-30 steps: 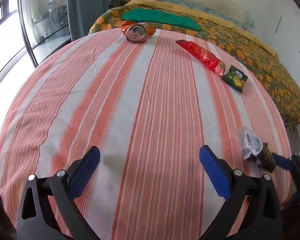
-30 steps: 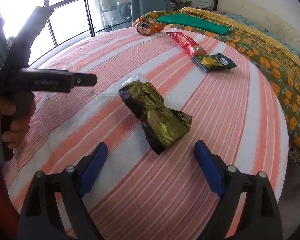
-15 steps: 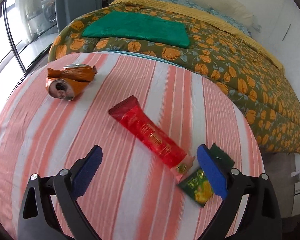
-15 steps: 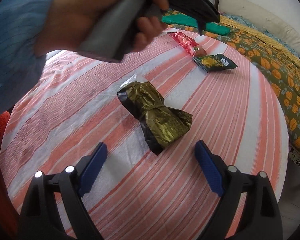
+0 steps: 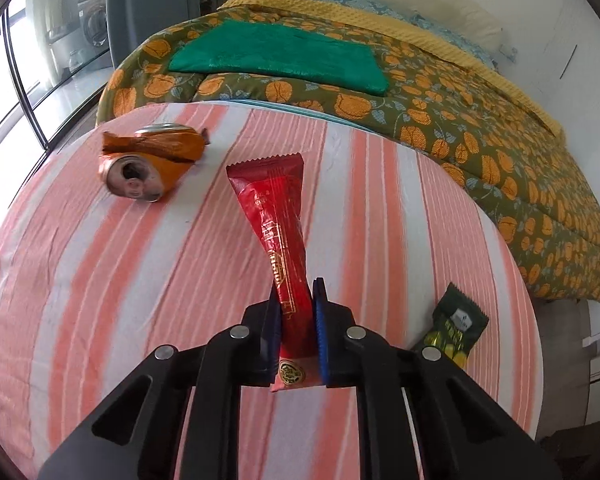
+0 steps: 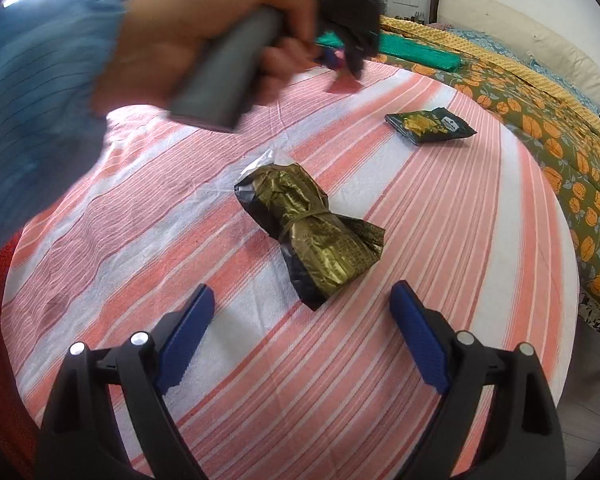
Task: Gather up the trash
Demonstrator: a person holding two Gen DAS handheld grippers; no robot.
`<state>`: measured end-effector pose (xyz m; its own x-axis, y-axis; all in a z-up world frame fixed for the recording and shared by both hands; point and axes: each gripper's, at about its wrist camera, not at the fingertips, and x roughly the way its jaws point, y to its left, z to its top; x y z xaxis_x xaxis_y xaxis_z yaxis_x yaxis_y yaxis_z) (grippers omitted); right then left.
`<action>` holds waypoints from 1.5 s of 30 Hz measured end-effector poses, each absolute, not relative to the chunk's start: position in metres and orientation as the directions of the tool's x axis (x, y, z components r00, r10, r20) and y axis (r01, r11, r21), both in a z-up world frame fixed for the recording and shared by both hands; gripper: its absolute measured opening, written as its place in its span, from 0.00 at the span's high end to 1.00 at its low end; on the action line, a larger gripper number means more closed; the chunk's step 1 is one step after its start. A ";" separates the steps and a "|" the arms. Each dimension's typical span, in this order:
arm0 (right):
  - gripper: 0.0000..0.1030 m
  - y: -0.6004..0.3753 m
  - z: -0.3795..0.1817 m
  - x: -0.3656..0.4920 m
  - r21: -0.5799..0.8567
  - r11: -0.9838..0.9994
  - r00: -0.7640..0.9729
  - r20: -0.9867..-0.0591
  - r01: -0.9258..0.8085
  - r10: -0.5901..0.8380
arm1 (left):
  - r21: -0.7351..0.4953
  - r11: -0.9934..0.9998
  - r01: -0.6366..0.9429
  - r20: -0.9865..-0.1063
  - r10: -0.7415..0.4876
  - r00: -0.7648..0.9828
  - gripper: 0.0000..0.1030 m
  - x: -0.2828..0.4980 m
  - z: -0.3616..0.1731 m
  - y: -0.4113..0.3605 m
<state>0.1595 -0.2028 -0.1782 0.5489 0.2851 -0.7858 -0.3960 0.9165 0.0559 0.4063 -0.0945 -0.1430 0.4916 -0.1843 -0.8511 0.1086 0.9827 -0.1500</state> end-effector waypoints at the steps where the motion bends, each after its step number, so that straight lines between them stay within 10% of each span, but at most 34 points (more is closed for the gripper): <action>1: 0.15 -0.203 -0.178 0.159 0.055 0.916 0.549 -0.786 -0.396 0.285 | -0.162 0.979 0.126 -0.854 -0.204 0.479 0.88 0.396 -0.139 -0.080; 15: 0.15 -0.201 -0.178 0.158 0.048 0.920 0.550 -0.789 -0.389 0.274 | -0.135 0.934 0.332 -0.867 -0.273 0.416 0.85 0.211 -0.153 0.007; 19: 0.15 -0.207 -0.177 0.159 0.086 0.916 0.545 -0.780 -0.392 0.306 | -0.143 0.944 0.298 -0.832 -0.278 0.481 0.47 0.201 -0.161 0.004; 24: 0.15 -0.216 -0.176 0.157 0.142 0.909 0.546 -0.759 -0.393 0.355 | -0.082 0.953 0.291 -0.822 -0.230 0.520 0.37 0.197 -0.171 0.004; 43: 0.16 -0.191 -0.162 0.196 -0.009 0.826 0.500 -0.799 -0.563 0.333 | -0.001 0.966 0.258 -0.816 -0.150 0.558 0.32 0.197 -0.174 -0.004; 45: 0.38 -0.187 -0.166 0.197 -0.009 0.822 0.477 -0.818 -0.570 0.321 | 0.001 0.968 0.253 -0.817 -0.145 0.558 0.36 0.197 -0.173 -0.004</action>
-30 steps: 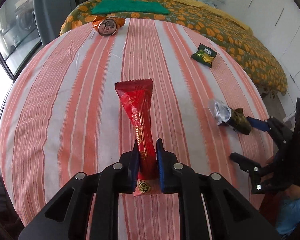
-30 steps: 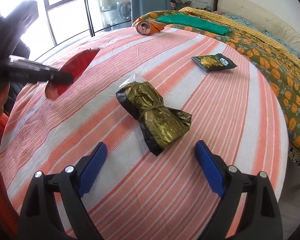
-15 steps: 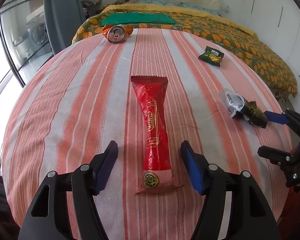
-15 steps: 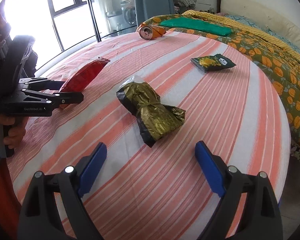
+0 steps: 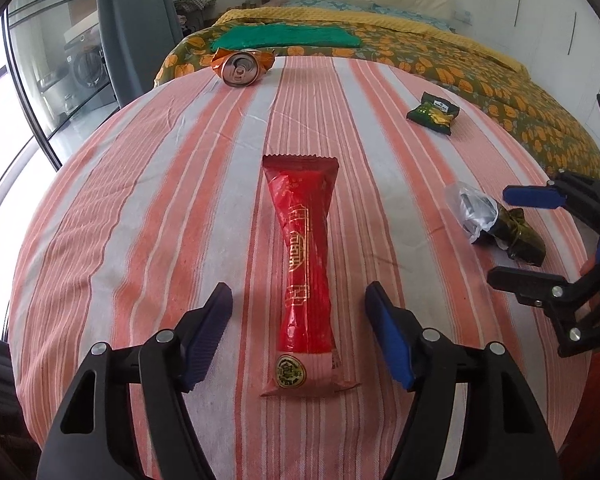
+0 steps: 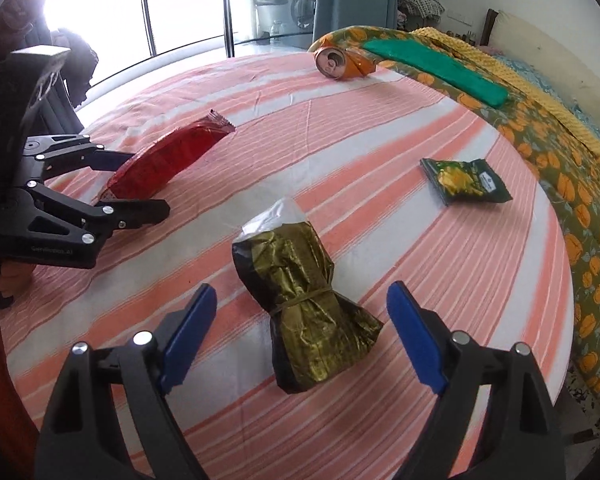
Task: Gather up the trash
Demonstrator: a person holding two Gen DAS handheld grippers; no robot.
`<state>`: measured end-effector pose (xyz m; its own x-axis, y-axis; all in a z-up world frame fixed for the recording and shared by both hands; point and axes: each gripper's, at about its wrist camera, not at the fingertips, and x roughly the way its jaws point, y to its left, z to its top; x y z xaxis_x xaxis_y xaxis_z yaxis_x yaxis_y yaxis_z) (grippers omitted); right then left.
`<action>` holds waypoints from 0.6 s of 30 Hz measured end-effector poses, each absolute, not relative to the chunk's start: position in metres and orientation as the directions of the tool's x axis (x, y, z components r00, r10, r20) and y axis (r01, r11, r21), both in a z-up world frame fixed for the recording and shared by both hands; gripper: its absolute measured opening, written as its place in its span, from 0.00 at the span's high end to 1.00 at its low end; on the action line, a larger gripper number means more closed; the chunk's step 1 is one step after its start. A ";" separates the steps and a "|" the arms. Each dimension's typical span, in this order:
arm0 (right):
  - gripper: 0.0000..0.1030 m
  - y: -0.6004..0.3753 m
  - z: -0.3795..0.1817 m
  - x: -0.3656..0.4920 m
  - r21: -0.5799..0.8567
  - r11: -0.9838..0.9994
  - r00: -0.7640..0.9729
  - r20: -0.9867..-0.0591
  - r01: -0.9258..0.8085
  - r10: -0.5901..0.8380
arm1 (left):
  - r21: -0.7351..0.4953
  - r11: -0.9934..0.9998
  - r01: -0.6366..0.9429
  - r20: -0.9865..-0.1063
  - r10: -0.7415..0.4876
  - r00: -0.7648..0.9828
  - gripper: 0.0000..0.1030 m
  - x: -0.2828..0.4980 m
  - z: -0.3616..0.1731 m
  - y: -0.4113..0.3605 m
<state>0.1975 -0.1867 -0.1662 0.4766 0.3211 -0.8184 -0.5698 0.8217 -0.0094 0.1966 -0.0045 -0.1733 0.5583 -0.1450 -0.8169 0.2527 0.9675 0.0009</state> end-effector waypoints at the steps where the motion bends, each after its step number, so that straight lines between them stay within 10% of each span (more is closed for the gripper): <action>1: 0.46 -0.185 -0.168 0.199 0.005 0.820 0.453 -0.832 -0.572 0.321 | 0.000 0.968 0.252 -0.817 -0.146 0.558 0.40 0.197 -0.173 -0.005; 6: 0.61 -0.194 -0.163 0.199 0.090 0.860 0.422 -0.843 -0.502 0.335 | -0.014 0.968 0.252 -0.817 -0.156 0.555 0.79 0.196 -0.170 -0.004; 18: 0.61 -0.243 -0.144 0.171 0.259 0.904 0.464 -0.790 -0.339 0.400 | -0.042 0.951 0.305 -0.793 -0.218 0.569 0.82 0.173 -0.152 -0.032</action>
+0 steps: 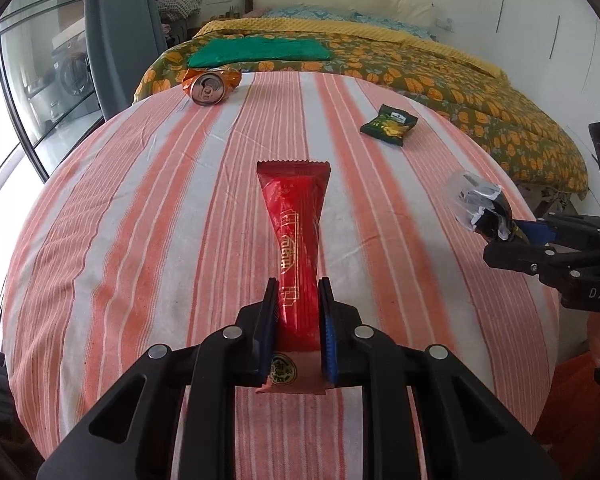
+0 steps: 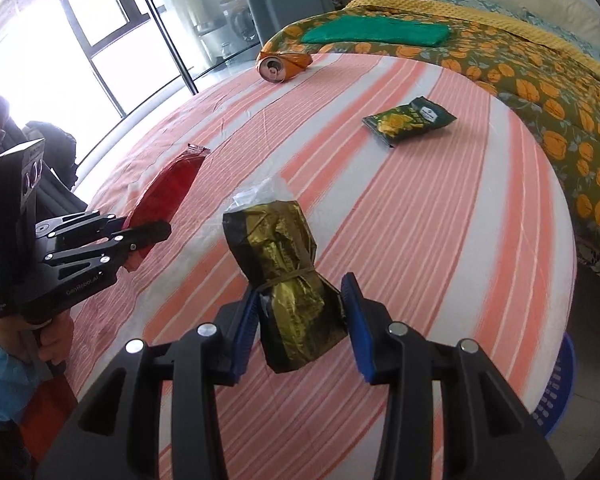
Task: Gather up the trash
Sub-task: 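Carry the red and gold wrappers over the blue wastebasket with both tools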
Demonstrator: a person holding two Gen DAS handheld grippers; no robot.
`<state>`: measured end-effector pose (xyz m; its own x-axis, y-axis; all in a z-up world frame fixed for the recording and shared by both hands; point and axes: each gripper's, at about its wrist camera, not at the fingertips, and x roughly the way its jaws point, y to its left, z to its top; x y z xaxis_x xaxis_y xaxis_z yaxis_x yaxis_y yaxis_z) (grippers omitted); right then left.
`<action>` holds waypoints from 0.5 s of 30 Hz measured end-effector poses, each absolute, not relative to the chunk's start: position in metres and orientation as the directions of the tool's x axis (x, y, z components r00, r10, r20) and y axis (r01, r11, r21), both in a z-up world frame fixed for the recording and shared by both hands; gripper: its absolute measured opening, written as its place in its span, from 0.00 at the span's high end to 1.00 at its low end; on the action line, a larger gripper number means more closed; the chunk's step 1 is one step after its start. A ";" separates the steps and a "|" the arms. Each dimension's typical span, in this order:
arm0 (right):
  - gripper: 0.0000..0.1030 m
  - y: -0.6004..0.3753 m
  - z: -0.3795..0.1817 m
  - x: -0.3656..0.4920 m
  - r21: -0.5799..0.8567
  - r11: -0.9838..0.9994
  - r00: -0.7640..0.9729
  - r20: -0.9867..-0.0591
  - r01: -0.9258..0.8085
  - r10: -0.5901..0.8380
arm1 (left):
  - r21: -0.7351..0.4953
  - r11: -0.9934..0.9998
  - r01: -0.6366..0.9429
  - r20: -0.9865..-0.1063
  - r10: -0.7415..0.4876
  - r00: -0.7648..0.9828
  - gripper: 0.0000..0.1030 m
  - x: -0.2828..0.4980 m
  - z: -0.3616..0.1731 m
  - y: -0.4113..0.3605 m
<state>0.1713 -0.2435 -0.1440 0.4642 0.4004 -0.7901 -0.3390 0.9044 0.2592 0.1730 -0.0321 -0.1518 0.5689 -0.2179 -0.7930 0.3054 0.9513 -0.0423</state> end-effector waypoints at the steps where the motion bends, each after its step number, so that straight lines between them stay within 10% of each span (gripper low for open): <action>1: 0.61 -0.248 -0.143 0.169 0.265 0.907 0.471 -0.787 -0.326 0.399 | -0.040 0.950 0.310 -0.791 -0.220 0.571 0.82 0.171 -0.150 -0.035; 15: 0.61 -0.268 -0.141 0.156 0.286 0.919 0.495 -0.778 -0.271 0.388 | 0.039 0.950 0.308 -0.772 -0.167 0.613 0.82 0.157 -0.143 -0.052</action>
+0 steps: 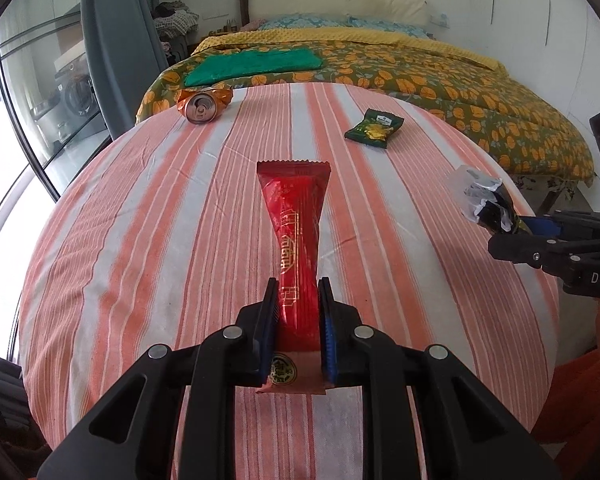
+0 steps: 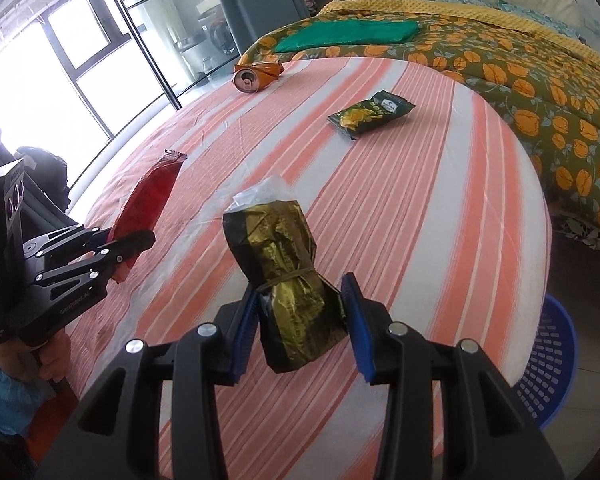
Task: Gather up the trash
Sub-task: 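Carry the red and gold wrappers over the blue wastebasket with both tools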
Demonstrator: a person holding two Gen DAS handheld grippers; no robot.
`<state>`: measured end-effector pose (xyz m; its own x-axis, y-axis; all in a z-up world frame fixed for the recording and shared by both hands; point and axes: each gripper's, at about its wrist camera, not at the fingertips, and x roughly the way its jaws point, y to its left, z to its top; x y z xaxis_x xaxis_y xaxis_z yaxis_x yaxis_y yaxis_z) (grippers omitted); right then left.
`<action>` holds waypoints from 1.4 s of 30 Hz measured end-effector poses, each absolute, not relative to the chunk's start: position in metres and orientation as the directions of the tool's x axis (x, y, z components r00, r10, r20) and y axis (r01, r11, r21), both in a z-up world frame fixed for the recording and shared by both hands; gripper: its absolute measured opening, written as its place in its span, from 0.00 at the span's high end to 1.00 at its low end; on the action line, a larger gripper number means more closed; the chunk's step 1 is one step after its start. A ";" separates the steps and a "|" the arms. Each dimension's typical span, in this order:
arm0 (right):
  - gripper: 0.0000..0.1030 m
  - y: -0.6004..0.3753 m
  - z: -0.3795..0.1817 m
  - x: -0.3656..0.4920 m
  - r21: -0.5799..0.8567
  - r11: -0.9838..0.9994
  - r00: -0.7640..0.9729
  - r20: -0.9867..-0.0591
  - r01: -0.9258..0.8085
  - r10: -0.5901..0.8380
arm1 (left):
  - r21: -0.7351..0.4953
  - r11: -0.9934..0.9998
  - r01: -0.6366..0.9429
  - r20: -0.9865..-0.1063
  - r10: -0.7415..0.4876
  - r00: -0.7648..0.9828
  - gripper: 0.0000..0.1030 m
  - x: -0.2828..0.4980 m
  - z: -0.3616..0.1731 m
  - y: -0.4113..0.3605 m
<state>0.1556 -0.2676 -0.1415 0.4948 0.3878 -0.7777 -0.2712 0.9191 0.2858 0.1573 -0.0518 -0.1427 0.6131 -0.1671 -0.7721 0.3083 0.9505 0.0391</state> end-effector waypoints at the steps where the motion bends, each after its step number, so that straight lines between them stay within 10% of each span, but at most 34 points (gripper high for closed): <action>1: 0.61 -0.268 -0.141 0.155 0.287 0.919 0.495 -0.777 -0.272 0.389 | 0.047 0.950 0.307 -0.769 -0.162 0.619 0.82 0.157 -0.142 -0.053; 29: 0.61 -0.293 -0.142 0.142 0.323 0.917 0.511 -0.762 -0.233 0.398 | 0.125 0.936 0.329 -0.730 -0.139 0.669 0.82 0.146 -0.135 -0.074; 42: 0.61 -0.388 -0.120 0.128 0.258 0.960 0.545 -0.791 -0.111 0.276 | -0.033 0.896 0.443 -0.772 -0.304 0.558 0.82 0.130 -0.136 -0.112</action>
<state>0.1282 -0.3879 -0.1204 0.5454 0.2762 -0.7913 -0.1113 0.9596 0.2582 0.1304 -0.1118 -0.1361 0.5575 -0.3044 -0.7724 0.4435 0.8957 -0.0329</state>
